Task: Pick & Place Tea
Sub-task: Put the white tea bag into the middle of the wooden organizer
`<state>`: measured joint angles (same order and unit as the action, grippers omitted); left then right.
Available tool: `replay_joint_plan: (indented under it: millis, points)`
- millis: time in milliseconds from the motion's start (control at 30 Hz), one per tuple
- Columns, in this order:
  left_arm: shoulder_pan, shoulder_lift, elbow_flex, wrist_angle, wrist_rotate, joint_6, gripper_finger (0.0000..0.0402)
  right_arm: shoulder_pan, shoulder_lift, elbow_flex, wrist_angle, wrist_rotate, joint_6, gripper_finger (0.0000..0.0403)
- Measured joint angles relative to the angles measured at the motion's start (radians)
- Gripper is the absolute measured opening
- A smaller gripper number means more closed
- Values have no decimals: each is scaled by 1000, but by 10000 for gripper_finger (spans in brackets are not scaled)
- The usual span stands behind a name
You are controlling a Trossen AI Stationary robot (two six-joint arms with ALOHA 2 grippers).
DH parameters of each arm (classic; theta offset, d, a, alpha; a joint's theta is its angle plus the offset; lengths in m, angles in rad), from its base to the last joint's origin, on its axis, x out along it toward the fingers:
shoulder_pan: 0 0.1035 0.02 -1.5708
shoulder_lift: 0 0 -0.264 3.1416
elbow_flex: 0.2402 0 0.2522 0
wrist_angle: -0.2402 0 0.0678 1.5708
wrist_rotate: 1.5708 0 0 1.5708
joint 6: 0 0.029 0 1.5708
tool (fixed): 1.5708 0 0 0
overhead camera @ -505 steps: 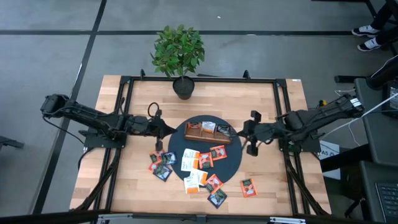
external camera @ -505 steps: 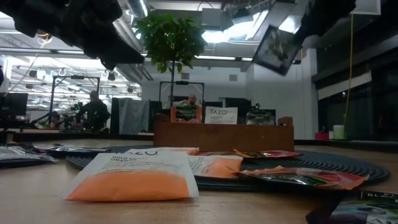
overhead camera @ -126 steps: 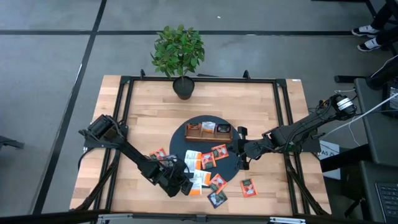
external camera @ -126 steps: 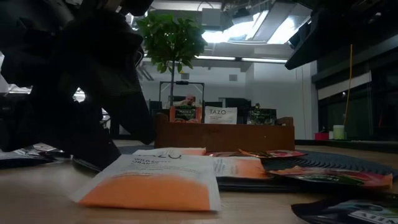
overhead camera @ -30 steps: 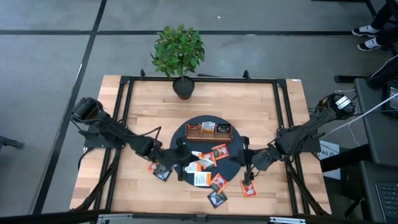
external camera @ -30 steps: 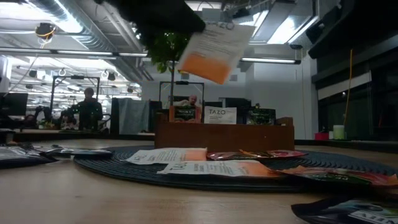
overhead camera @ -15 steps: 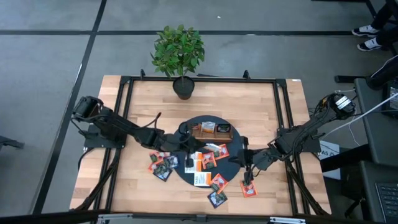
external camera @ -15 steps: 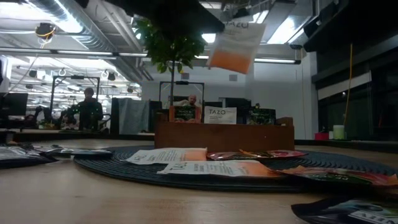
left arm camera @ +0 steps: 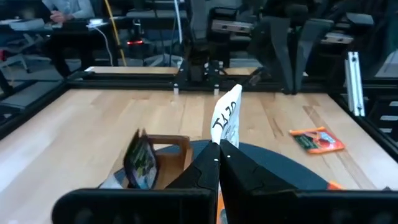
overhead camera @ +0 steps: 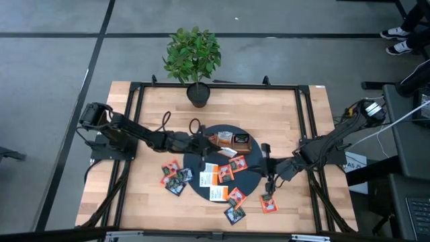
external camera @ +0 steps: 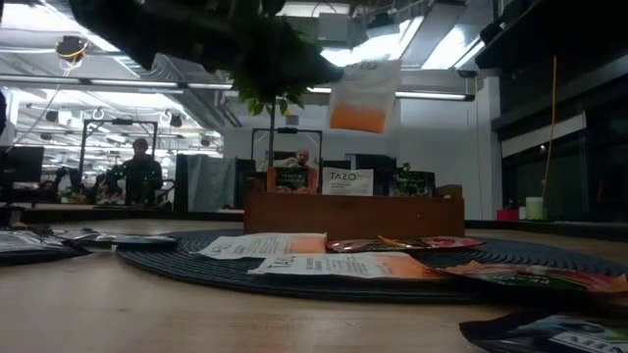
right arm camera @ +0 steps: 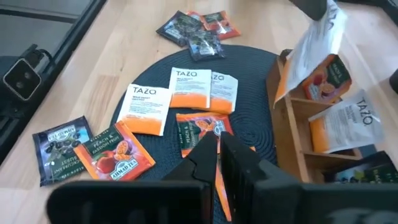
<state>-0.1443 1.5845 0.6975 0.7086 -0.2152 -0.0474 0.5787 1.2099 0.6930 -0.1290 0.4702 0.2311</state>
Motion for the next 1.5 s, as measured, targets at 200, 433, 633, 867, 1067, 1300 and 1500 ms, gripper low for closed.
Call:
replay_joint_plan:
  millis: [200, 433, 633, 867, 1067, 1300, 1500]
  points:
    - [31, 0, -9, 22, -38, 16, 2, -11, -2, 0, -4, 16, 0, 25]
    - [73, 31, -9, 24, -82, 50, 2, -32, -2, 0, 0, 20, -1, 26]
    - [90, 100, -9, 106, -95, 47, 2, -40, -2, 0, 0, 22, -1, 26]
    - [79, 121, -9, 100, -143, 49, 2, -40, -2, 0, -1, 20, 3, 26]
    - [78, 122, -42, 98, -188, -4, 2, -40, -2, 0, -2, 18, 11, 26]
    - [73, 177, -54, 217, -186, 5, 2, -40, -2, 0, -4, 18, 23, 26]
    - [60, 246, -54, 325, -207, 15, 2, -40, -2, 0, -4, 18, 22, 26]
